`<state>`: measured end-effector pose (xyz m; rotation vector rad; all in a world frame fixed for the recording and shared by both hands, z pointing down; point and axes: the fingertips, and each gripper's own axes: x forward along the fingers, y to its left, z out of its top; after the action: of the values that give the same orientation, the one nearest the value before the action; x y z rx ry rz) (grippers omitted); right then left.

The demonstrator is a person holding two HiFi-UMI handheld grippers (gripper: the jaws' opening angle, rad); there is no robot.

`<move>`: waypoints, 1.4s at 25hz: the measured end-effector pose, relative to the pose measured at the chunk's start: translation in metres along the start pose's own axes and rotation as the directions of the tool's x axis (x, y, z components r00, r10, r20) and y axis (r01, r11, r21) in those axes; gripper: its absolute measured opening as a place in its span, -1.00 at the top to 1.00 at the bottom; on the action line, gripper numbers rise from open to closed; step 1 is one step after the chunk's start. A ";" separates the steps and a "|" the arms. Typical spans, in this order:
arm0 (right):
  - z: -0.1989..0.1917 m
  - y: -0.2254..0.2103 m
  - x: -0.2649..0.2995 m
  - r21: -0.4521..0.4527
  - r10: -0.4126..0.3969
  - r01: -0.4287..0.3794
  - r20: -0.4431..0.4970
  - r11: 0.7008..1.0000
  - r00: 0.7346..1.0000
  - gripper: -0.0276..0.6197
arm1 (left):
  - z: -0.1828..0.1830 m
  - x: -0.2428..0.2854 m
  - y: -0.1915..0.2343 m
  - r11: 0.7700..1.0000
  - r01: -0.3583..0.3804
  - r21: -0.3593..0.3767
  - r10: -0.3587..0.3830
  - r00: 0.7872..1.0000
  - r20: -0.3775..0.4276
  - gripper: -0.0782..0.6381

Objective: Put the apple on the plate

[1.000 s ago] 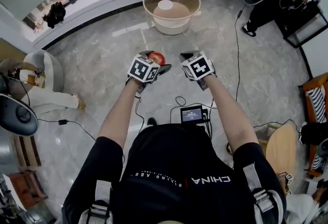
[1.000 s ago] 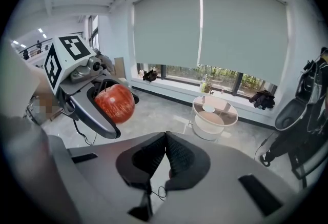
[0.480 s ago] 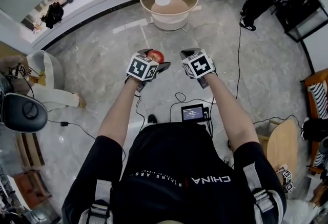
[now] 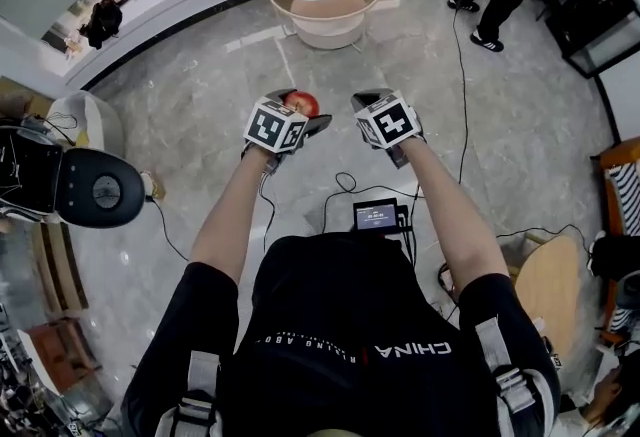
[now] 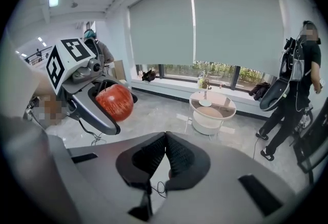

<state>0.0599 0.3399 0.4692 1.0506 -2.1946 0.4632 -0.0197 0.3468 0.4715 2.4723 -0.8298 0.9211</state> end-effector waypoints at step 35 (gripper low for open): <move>0.229 -0.158 0.279 0.144 -0.078 0.098 -0.139 0.985 0.987 0.83 | 0.117 0.111 0.378 0.990 0.142 -0.012 -0.142 0.989 -0.037 -0.45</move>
<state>-0.0383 -0.0402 0.5003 1.1577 -2.0119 0.6481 -0.1393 -0.0441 0.5143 2.4614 -0.6349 0.9087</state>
